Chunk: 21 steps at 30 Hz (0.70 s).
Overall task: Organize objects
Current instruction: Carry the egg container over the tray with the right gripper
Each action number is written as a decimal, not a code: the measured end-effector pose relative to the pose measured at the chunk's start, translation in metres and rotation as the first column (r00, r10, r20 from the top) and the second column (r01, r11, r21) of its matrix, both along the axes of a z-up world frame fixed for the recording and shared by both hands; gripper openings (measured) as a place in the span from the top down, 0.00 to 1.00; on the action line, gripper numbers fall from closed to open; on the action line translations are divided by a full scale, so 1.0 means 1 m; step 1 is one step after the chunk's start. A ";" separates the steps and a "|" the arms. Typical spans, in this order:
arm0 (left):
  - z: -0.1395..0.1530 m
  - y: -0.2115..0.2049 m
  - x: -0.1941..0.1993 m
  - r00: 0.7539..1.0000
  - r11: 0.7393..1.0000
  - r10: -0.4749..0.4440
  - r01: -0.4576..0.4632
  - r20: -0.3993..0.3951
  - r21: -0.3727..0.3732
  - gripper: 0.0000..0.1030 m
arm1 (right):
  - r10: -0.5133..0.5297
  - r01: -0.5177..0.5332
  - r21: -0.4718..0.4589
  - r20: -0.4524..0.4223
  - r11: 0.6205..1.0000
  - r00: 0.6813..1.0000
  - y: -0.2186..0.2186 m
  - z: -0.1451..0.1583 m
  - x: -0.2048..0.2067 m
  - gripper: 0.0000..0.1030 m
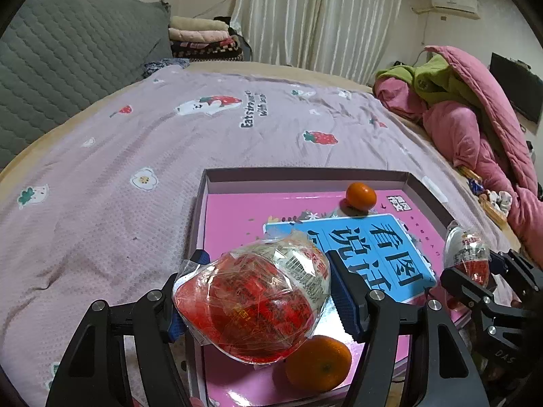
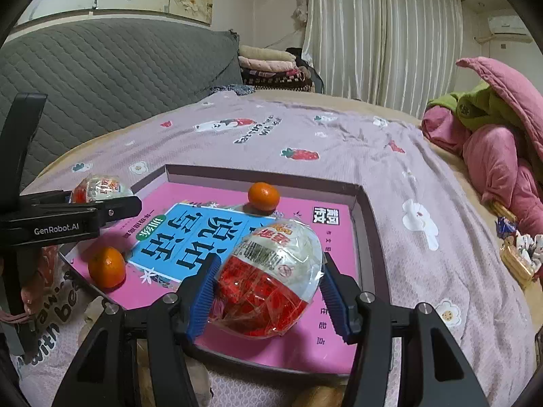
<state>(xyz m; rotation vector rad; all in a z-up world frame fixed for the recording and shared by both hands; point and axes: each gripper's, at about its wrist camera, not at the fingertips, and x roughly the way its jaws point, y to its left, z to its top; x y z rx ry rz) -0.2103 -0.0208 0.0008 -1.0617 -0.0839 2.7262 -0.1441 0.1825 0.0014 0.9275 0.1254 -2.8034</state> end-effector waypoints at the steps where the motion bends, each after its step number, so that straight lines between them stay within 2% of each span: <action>1: -0.001 0.000 -0.002 1.000 1.000 -0.001 0.001 0.007 0.001 0.32 | -0.001 0.001 -0.003 0.007 1.000 1.000 0.001 -0.001 -0.001 0.44; 21: -0.018 0.007 -0.013 0.995 0.999 -0.030 0.029 0.090 0.015 0.32 | -0.021 0.021 -0.001 0.065 1.000 0.998 0.002 -0.010 -0.005 0.44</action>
